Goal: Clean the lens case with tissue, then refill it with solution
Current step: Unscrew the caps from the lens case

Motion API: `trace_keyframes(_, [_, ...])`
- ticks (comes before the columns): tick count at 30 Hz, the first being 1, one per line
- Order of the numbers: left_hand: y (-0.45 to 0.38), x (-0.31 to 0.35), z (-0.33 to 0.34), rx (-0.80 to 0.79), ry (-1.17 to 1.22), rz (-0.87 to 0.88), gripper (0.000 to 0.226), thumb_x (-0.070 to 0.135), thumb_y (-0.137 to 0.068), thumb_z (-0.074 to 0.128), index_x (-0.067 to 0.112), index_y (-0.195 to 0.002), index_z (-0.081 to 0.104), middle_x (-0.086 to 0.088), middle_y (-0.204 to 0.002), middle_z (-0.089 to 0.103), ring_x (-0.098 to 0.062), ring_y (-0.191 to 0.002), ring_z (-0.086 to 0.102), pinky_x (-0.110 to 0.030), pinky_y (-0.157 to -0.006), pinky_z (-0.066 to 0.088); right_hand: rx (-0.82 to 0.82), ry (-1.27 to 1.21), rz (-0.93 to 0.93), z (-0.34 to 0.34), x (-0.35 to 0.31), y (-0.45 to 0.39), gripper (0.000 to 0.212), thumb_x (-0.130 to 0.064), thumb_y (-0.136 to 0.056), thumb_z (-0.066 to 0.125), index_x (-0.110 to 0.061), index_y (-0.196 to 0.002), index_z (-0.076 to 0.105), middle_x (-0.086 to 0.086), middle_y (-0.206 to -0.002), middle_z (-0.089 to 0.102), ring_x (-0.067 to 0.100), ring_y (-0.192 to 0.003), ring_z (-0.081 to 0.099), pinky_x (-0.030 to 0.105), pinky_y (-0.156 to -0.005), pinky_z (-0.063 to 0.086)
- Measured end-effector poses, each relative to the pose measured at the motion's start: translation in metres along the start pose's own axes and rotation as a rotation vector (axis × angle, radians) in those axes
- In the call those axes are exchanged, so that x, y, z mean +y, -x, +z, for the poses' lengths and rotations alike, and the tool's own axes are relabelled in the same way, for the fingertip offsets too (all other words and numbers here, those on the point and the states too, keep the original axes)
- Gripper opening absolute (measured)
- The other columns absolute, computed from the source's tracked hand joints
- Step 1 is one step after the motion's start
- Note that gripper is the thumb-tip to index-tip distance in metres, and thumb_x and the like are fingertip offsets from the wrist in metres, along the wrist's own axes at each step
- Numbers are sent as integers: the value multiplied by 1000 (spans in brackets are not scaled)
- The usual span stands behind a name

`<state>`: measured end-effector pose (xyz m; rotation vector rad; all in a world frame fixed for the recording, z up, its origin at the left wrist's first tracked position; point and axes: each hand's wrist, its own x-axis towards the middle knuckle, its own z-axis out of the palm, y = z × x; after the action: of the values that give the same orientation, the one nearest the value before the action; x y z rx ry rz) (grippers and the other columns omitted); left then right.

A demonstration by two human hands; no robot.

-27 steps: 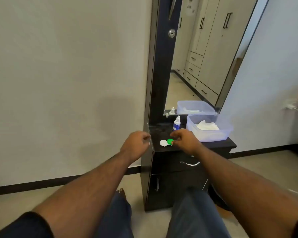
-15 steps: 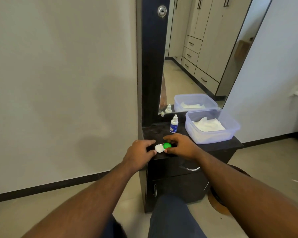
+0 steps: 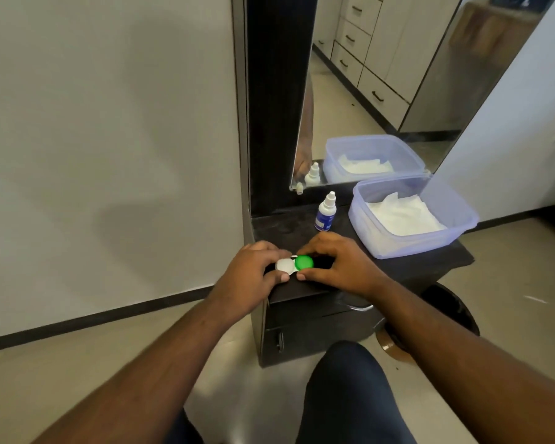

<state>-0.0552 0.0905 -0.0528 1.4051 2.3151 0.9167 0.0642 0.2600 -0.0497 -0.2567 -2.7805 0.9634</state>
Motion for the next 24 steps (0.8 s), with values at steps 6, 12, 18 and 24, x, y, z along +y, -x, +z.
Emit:
trace_keyframes(6, [-1, 8, -6, 5, -10, -14, 37, 20, -81, 73, 19, -118, 68, 1, -108, 61, -9, -93, 50, -23, -81, 41, 51, 6, 24, 4, -5, 3, 35, -31, -77, 77, -21, -109, 69, -9, -101, 64, 1, -96, 55, 9, -81, 42])
trace_keyframes(12, [5, 15, 2, 72, -13, -84, 38, 22, -84, 71, 22, -121, 66, 4, -98, 54, -13, -92, 52, -25, -76, 42, 53, -3, 55, 7, -2, 1, 33, -30, -75, 78, -14, -104, 69, -7, -100, 64, 6, -94, 56, 13, -78, 44])
trace_keyframes(18, [11, 22, 10, 207, 38, -145, 37, 25, -78, 77, 20, -114, 69, 4, -93, 56, -10, -83, 53, -17, -65, 40, 45, -24, 26, 7, 6, -1, 33, -32, -74, 78, -14, -102, 70, -8, -99, 64, 6, -94, 58, 18, -80, 49])
trace_keyframes(24, [30, 20, 18, 340, 81, -134, 30, 19, -77, 77, 16, -106, 70, 0, -100, 68, -11, -88, 57, -29, -80, 51, 48, -24, -4, 10, 6, 0, 30, -31, -74, 79, -20, -100, 69, -11, -99, 62, 4, -95, 58, 16, -81, 46])
